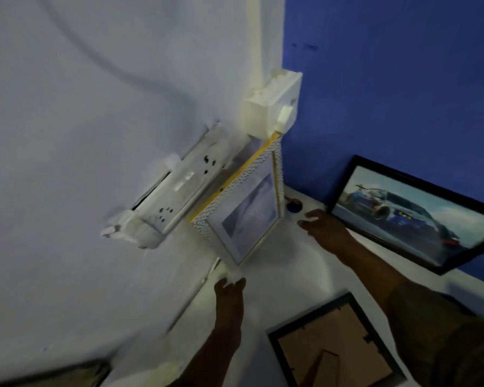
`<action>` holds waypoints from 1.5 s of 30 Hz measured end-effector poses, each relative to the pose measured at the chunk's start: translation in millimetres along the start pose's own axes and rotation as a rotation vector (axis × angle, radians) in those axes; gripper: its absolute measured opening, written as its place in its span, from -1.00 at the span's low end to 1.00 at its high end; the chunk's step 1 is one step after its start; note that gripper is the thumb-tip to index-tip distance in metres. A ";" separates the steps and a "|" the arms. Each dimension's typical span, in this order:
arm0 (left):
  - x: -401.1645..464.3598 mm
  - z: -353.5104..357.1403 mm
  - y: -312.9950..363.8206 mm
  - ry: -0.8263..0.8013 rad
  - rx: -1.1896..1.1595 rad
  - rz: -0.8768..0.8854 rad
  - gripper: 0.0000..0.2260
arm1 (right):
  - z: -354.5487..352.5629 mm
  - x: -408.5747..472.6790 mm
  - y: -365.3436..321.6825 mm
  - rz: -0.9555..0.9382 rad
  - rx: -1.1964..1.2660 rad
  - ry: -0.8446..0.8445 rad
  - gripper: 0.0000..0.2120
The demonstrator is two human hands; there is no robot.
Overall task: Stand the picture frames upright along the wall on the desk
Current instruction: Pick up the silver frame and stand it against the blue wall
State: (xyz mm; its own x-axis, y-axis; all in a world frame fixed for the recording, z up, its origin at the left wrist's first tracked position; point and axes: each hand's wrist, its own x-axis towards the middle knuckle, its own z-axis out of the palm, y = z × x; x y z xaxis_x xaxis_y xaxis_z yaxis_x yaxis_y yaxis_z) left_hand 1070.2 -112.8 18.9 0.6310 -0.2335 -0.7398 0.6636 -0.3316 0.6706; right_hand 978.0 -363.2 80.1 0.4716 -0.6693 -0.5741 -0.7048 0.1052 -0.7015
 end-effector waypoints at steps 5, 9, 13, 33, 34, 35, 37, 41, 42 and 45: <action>9.4 -19.4 25.0 0.049 0.101 0.225 -0.61 | 11.4 18.2 -58.6 -0.202 -0.053 0.041 -0.38; 15.3 -23.1 51.8 -0.025 0.261 0.401 -0.83 | 19.1 30.9 -84.3 -0.272 -0.146 0.031 -0.47; 15.7 -24.1 57.4 -0.064 0.418 0.480 -0.78 | 21.3 20.8 -83.2 -0.252 -0.077 0.054 -0.57; -212.9 19.5 110.2 -0.250 0.605 1.288 -0.81 | -93.0 -243.2 67.7 -0.237 0.239 0.286 -0.93; -236.2 26.0 113.0 -0.264 0.631 1.323 -0.81 | -106.0 -272.5 75.4 -0.239 0.208 0.308 -0.84; -257.5 32.3 116.4 -0.288 0.661 1.358 -0.81 | -117.1 -300.5 80.8 -0.265 0.176 0.325 -0.77; -306.7 45.6 116.1 -0.339 0.747 1.453 -0.78 | -137.3 -363.7 90.7 -0.392 0.046 0.438 -0.68; -399.3 75.2 95.9 -0.424 0.971 1.649 -0.74 | -166.3 -474.3 97.1 -0.791 -0.298 0.844 -0.82; -425.2 86.1 83.6 -0.458 1.039 1.693 -0.73 | -174.7 -502.6 100.4 -0.877 -0.400 0.950 -0.86; -487.5 118.2 43.3 -0.579 1.205 1.790 -0.79 | -202.2 -550.1 120.3 -0.874 -0.841 1.148 -0.68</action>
State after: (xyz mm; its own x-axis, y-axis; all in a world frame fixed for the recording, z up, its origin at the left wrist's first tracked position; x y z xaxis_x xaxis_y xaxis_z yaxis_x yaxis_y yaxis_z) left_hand 743.8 -121.4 402.1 -0.1857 -0.9252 0.3311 -0.9133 0.2868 0.2892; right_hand 526.6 -131.1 396.9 0.5109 -0.5052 0.6955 -0.7050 -0.7092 0.0027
